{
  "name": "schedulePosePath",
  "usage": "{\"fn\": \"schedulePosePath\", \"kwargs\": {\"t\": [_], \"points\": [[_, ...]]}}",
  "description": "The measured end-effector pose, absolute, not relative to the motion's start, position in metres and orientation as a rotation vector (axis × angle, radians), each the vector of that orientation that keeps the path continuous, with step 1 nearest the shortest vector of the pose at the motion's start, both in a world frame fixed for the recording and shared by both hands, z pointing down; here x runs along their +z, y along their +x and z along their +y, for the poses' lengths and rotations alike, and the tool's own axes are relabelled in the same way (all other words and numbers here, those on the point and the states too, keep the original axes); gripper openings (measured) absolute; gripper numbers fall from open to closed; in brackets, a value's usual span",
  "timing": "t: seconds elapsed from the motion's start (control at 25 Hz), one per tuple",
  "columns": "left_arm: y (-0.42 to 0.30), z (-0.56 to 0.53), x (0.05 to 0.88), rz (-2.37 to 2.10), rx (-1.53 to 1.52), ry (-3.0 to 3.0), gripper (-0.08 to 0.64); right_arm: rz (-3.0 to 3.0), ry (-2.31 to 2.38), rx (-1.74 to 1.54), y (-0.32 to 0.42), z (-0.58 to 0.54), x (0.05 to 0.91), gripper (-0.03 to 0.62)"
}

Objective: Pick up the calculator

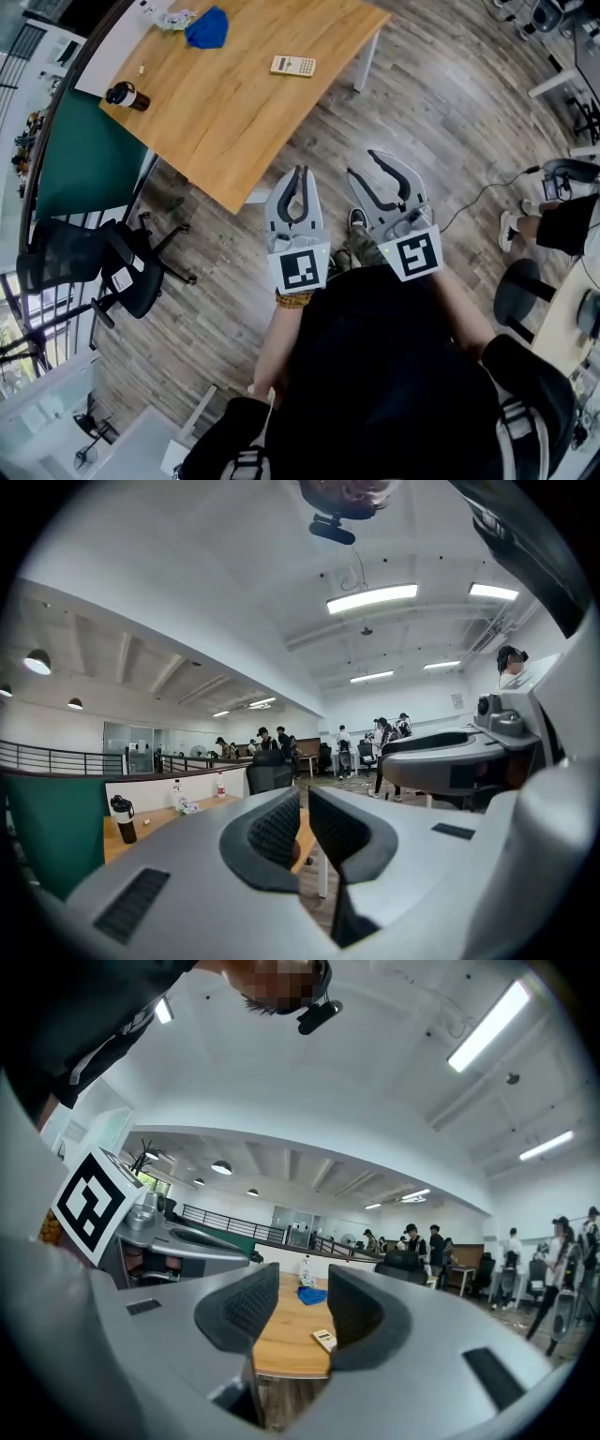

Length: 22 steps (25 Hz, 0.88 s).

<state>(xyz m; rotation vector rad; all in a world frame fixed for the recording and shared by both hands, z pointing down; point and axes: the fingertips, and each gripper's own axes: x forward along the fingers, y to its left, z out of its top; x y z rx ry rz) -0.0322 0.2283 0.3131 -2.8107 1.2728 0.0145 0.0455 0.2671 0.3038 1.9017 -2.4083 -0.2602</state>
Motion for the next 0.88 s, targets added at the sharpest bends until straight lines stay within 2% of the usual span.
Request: {"fn": "schedulePosePath", "kwargs": {"t": [0.2,0.64,0.88], "points": [[-0.010,0.216,0.321,1.324,-0.039,-2.787,0.048,-2.410,1.905,-0.238,0.079,0.258,0.311,0.179],[0.017,0.186,0.334,1.448,-0.075,-2.723,0.048,-2.327,1.695,-0.225,0.144,0.246,0.350,0.294],[0.015,0.168,0.353,1.509,-0.152,-2.702,0.048,-2.337,1.668,-0.191,0.153,0.223,0.363,0.332]]}}
